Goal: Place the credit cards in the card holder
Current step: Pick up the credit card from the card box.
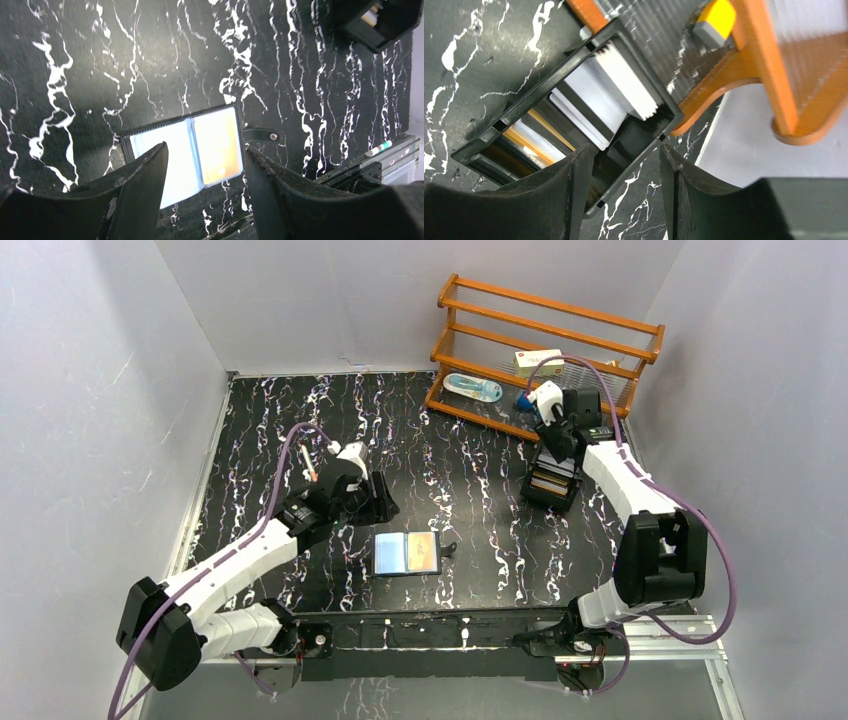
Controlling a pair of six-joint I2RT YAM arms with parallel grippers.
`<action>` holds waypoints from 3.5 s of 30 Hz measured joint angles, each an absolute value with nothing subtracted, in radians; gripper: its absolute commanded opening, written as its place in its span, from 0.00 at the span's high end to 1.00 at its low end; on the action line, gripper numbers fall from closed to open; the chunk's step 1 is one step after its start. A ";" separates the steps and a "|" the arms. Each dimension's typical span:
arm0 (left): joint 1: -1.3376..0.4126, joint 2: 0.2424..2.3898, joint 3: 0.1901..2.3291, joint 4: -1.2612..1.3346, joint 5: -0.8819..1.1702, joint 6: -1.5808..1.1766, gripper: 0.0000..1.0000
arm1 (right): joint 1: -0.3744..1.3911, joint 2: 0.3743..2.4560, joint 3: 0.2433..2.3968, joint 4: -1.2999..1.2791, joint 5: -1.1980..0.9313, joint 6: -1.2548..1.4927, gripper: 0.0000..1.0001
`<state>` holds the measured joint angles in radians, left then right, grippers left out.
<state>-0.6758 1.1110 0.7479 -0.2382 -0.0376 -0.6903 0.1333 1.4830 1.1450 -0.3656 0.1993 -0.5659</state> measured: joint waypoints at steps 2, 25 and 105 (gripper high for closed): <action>-0.676 1.111 0.787 -0.258 -0.044 -0.661 0.38 | 0.126 1.504 1.121 -0.346 0.186 -0.593 0.35; -0.665 1.099 0.846 -0.285 -0.089 -0.470 0.36 | 0.114 1.683 1.006 -0.114 0.225 -0.861 0.49; -0.649 1.112 0.828 -0.270 0.038 -0.464 0.34 | 0.120 1.712 1.316 -0.490 0.206 -0.800 1.00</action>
